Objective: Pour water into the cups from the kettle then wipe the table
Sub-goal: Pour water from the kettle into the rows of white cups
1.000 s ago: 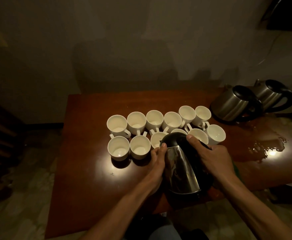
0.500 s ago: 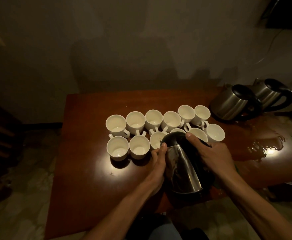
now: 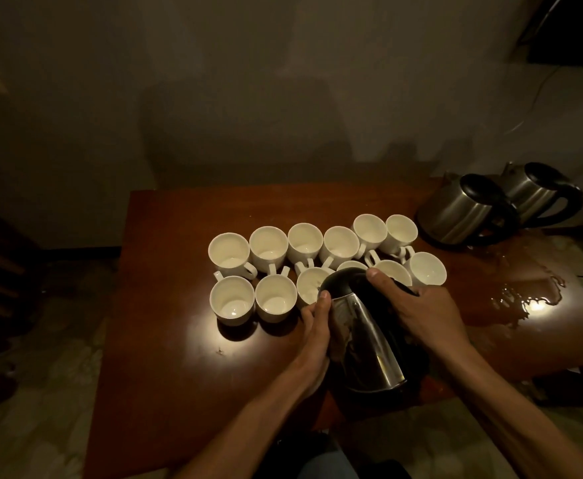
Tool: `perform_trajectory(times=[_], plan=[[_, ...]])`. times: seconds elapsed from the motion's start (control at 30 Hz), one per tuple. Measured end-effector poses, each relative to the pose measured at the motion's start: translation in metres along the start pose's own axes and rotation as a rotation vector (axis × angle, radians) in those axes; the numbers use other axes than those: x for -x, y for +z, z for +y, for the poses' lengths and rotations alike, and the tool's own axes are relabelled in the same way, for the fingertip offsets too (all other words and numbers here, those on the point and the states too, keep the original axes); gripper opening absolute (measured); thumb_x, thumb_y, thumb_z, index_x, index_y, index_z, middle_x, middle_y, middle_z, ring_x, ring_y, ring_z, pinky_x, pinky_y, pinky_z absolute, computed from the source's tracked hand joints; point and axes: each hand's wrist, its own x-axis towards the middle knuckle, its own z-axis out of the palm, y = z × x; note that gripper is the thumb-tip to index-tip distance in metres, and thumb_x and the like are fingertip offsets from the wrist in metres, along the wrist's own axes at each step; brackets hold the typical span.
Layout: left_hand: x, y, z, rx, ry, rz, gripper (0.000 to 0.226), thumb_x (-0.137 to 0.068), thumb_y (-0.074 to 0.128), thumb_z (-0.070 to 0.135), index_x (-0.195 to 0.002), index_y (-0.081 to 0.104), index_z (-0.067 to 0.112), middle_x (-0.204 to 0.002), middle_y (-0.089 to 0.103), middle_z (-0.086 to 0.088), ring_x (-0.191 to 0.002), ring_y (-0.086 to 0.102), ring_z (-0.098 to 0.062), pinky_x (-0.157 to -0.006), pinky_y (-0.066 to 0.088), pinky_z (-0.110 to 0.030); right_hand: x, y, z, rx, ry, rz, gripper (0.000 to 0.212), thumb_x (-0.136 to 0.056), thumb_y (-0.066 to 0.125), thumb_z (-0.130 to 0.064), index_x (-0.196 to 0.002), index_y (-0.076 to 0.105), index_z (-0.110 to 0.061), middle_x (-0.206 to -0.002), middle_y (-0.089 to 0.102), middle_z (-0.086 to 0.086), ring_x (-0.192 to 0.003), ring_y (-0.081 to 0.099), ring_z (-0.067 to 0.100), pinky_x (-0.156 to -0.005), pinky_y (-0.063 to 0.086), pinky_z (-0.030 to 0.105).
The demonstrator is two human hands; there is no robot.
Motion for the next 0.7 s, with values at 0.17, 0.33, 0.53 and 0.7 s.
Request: perform_trajectory(times=[0.17,0.33,0.53,0.7], plan=[[-0.0009,0.0,-0.0005,-0.005,-0.01,0.016,0.101,-0.06,0.061,0.091,-0.14,0.03,0.036,-0.141,0.052,-0.006,-0.129,0.054,-0.028,-0.107,0.046,-0.058,-0.0006,0.0009,-0.0019,0.011,0.007,-0.009,0.061,-0.076,0.065,-0.07,-0.062,0.06,-0.011,-0.044,0.053,-0.005,-0.044,0.052,0.013,-0.046,0.035,0.025],[-0.0012,0.0009,0.0001,0.014,-0.009,0.007,0.102,-0.061,0.061,0.089,-0.141,0.03,0.034,-0.142,0.052,-0.006,-0.129,0.053,-0.028,-0.106,0.046,-0.058,-0.0007,0.0008,-0.0053,0.028,0.015,-0.003,0.061,-0.076,0.066,-0.069,-0.054,0.051,-0.014,-0.044,0.049,-0.003,-0.044,0.049,0.015,-0.047,0.033,0.026],[-0.0009,-0.0011,0.0032,0.01,-0.004,-0.012,0.097,-0.066,0.059,0.087,-0.142,0.029,0.034,-0.143,0.05,-0.007,-0.131,0.052,-0.028,-0.107,0.046,-0.057,-0.0029,0.0028,-0.0045,0.033,-0.003,0.005,0.064,-0.073,0.067,-0.072,-0.053,0.052,-0.013,-0.044,0.051,-0.001,-0.047,0.05,0.018,-0.05,0.035,0.028],[0.0025,-0.0001,0.007,-0.011,-0.017,-0.01,0.085,-0.069,0.057,0.085,-0.134,0.034,0.035,-0.138,0.054,-0.007,-0.127,0.055,-0.027,-0.106,0.047,-0.056,-0.0017,0.0034,-0.0076,0.013,-0.012,-0.001,0.062,-0.076,0.068,-0.066,-0.057,0.056,-0.008,-0.047,0.054,0.0,-0.049,0.054,0.019,-0.05,0.036,0.027]])
